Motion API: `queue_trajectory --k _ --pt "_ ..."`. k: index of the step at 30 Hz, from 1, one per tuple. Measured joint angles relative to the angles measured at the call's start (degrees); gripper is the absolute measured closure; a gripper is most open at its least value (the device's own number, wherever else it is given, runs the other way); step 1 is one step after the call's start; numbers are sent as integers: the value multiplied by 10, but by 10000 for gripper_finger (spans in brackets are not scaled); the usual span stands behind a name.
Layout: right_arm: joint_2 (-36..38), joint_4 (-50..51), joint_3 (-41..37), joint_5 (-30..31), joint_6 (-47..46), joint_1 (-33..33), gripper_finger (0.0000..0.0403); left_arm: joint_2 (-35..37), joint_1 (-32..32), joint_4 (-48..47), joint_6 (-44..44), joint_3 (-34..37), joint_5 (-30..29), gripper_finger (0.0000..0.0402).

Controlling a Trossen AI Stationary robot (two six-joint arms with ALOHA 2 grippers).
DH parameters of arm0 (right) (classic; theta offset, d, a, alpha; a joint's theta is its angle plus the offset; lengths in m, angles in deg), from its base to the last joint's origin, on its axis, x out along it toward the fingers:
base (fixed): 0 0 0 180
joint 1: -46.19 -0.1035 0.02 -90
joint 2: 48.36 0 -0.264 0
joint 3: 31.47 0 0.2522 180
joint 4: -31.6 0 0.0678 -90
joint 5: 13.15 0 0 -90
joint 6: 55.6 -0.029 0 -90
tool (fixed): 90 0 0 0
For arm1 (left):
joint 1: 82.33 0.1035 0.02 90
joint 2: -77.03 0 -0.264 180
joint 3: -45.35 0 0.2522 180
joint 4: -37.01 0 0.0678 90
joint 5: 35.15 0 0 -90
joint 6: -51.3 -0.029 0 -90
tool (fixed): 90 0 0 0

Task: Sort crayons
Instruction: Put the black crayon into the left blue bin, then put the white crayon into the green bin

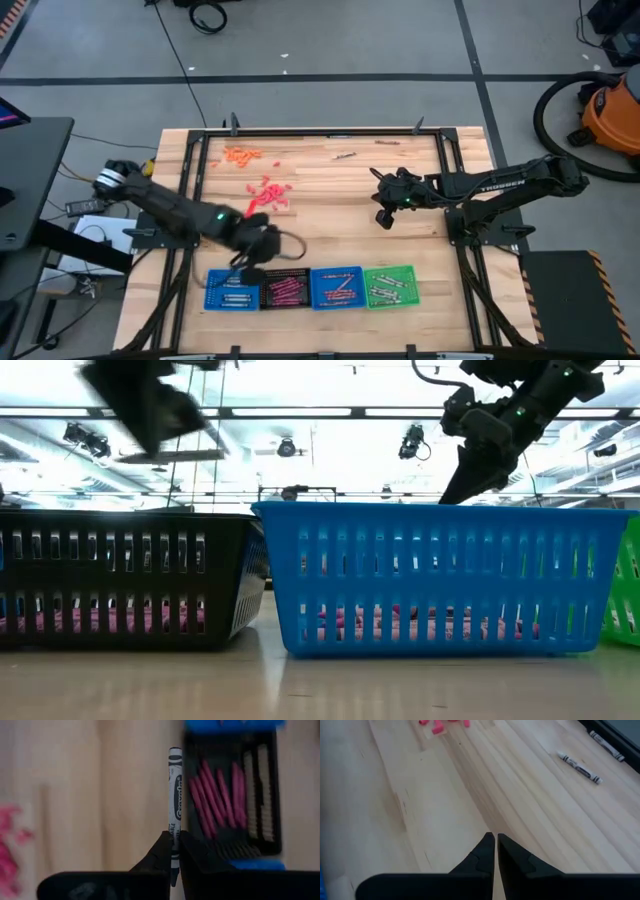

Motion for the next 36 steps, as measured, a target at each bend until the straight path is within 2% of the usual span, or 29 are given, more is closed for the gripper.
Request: queue_trajectory --k 7,10,17,22,29,32,36 --pt "0 -18 0 2 13 2 375 55 -108 -3 132 87 -5 385" --pt "0 -24 0 2 16 3 375 68 -152 0 147 117 -4 385" --pt "0 -28 0 2 21 6 375 75 -231 82 187 190 -1 383" --pt "0 -33 0 2 24 16 375 74 -237 91 207 209 -2 355" --pt "0 -34 0 2 34 27 375 74 -232 84 190 204 14 270" --pt "0 -39 0 2 36 28 375 74 -208 82 159 179 18 248" --pt "0 -40 0 11 39 29 375 74 -157 59 101 146 5 244"
